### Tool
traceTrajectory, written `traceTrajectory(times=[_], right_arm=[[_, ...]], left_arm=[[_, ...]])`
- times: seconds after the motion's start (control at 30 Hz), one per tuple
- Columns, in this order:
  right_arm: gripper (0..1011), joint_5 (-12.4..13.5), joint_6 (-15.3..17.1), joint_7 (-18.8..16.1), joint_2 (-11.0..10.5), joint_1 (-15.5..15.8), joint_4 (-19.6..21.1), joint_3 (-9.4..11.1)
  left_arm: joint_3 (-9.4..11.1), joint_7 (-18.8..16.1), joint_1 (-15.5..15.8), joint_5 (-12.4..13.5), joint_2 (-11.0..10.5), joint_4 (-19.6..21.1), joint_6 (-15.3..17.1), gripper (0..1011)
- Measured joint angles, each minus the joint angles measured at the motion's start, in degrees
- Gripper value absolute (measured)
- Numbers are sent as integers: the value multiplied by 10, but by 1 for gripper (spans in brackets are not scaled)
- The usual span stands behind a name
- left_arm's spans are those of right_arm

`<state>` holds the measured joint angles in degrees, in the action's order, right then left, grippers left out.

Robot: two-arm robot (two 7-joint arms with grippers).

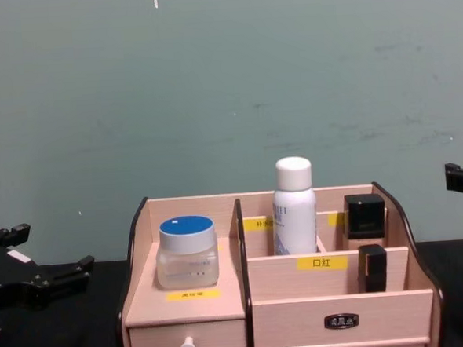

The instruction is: Pick up the facial cleanser and watermelon frost from the table and place them into the tiered storage box.

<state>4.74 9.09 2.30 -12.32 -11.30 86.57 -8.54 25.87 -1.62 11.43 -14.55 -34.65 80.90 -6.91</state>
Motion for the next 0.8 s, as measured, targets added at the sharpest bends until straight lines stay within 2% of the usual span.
traceTrajectory(times=[0.8], right_arm=[[1000,0,-2,-1,-2,2,5,-1]], left_arm=[[0,0,0,0,0,0,0,1001]])
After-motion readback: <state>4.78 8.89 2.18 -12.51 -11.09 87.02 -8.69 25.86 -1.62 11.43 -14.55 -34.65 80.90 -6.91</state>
